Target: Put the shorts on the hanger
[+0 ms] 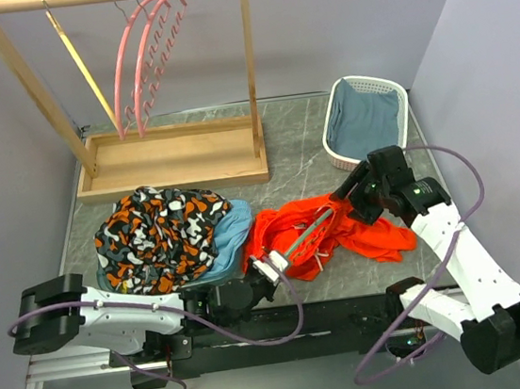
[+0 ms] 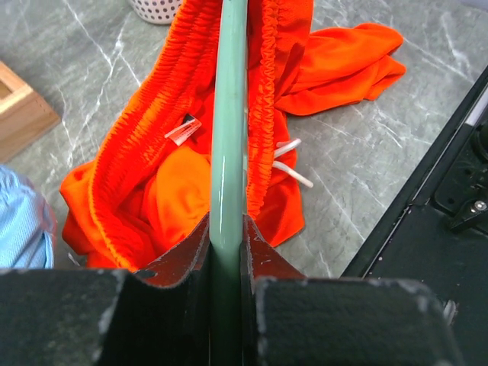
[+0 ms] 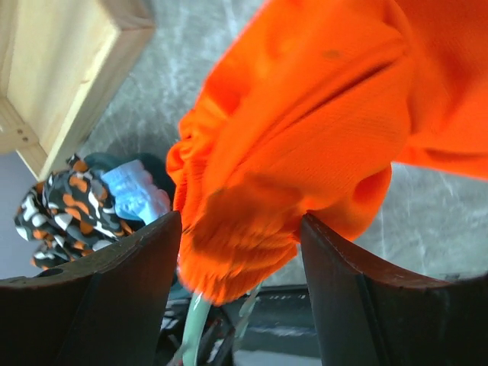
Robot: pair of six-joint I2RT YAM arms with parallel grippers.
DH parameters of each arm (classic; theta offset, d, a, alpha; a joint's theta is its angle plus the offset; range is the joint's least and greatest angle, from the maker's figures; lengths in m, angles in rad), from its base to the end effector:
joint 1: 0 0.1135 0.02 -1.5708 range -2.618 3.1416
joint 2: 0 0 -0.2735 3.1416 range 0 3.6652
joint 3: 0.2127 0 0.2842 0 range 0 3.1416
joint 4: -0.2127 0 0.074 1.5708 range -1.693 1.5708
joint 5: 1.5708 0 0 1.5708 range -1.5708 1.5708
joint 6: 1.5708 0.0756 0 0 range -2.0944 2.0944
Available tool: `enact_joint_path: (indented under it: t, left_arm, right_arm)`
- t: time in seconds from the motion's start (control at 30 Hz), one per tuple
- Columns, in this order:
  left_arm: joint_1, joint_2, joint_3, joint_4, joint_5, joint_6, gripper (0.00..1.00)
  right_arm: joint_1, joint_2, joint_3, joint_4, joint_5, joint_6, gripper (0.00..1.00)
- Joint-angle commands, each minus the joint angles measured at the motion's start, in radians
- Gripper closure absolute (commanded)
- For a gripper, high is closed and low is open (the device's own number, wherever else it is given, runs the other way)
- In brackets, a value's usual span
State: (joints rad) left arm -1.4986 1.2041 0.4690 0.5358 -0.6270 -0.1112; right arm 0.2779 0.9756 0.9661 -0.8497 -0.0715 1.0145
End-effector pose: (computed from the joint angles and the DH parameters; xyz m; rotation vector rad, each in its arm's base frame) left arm 0.0659 -0.2968 0.2002 0.7464 1.6086 -0.6257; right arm 0.2318 0.0717 0.2842 0.8831 2.3822 0.6410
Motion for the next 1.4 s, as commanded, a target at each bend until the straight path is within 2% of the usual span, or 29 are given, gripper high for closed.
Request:
enact_joint_path:
  t: [0.0,0.07,0.13,0.23,0.27,0.3,0.33,0.4,0.43,0.53,0.6,0.67,0.7,0.73,0.8,0.87,1.13,1.37]
  left_arm:
    - [-0.023,0.015,0.088,0.096,-0.049,0.068,0.99]
    - [-0.026,0.029,0.094,0.105,-0.042,0.087,0.99]
    - [-0.026,0.041,0.105,0.107,-0.039,0.100,0.99]
    - [-0.026,0.051,0.131,0.084,-0.042,0.090,0.99]
    - [-0.026,0.052,0.138,0.061,-0.046,0.079,0.98]
    - [-0.026,0.054,0.155,0.049,-0.051,0.067,0.93]
    - [-0.026,0.052,0.166,0.024,-0.051,0.027,0.78]
    - [-0.026,0.045,0.192,-0.040,-0.033,-0.025,0.68]
    - [-0.026,0.025,0.200,-0.065,-0.025,-0.082,0.51]
    - [-0.026,-0.039,0.226,-0.178,-0.020,-0.204,0.27]
    - [-0.026,-0.092,0.253,-0.280,-0.022,-0.290,0.18]
    - [-0.026,-0.109,0.307,-0.380,-0.059,-0.361,0.18]
    - [-0.016,-0.106,0.335,-0.443,-0.097,-0.451,0.20]
    - [-0.005,-0.097,0.365,-0.599,-0.103,-0.506,0.22]
    - [0.050,-0.048,0.443,-0.728,-0.077,-0.656,0.23]
    - [0.083,-0.003,0.482,-0.835,-0.013,-0.720,0.25]
    - [0.207,0.218,0.522,-0.840,0.177,-0.786,0.39]
    - [0.236,0.350,0.554,-0.766,0.263,-0.791,0.37]
  right_arm:
    - [-0.074,0.000,-0.047,0.015,-0.123,0.075,0.29]
    - [-0.091,0.008,-0.073,0.029,-0.157,0.075,0.32]
    - [-0.108,0.023,-0.092,0.050,-0.168,0.075,0.40]
    - [-0.114,0.051,-0.109,0.064,-0.166,0.052,0.68]
    - [-0.117,0.057,-0.113,0.067,-0.165,0.044,0.90]
    - [-0.118,0.063,-0.115,0.070,-0.165,0.029,1.00]
    - [-0.123,0.063,-0.115,0.072,-0.163,0.024,1.00]
    - [-0.121,0.048,-0.106,0.074,-0.145,-0.008,1.00]
    - [-0.121,0.037,-0.096,0.080,-0.137,-0.025,1.00]
    - [-0.123,-0.011,-0.069,0.075,-0.067,-0.059,1.00]
    - [-0.121,-0.035,-0.060,0.084,-0.041,-0.071,1.00]
    - [-0.121,-0.043,-0.046,0.086,-0.031,-0.079,1.00]
    - [-0.121,-0.044,-0.041,0.098,-0.042,-0.080,1.00]
    - [-0.121,-0.044,-0.040,0.104,-0.054,-0.085,1.00]
    - [-0.121,-0.052,-0.043,0.132,-0.091,-0.088,1.00]
    - [-0.121,-0.074,-0.047,0.153,-0.112,-0.080,1.00]
    - [-0.117,-0.156,-0.063,0.208,-0.155,-0.057,1.00]
    - [-0.118,-0.218,-0.104,0.256,-0.189,-0.025,1.00]
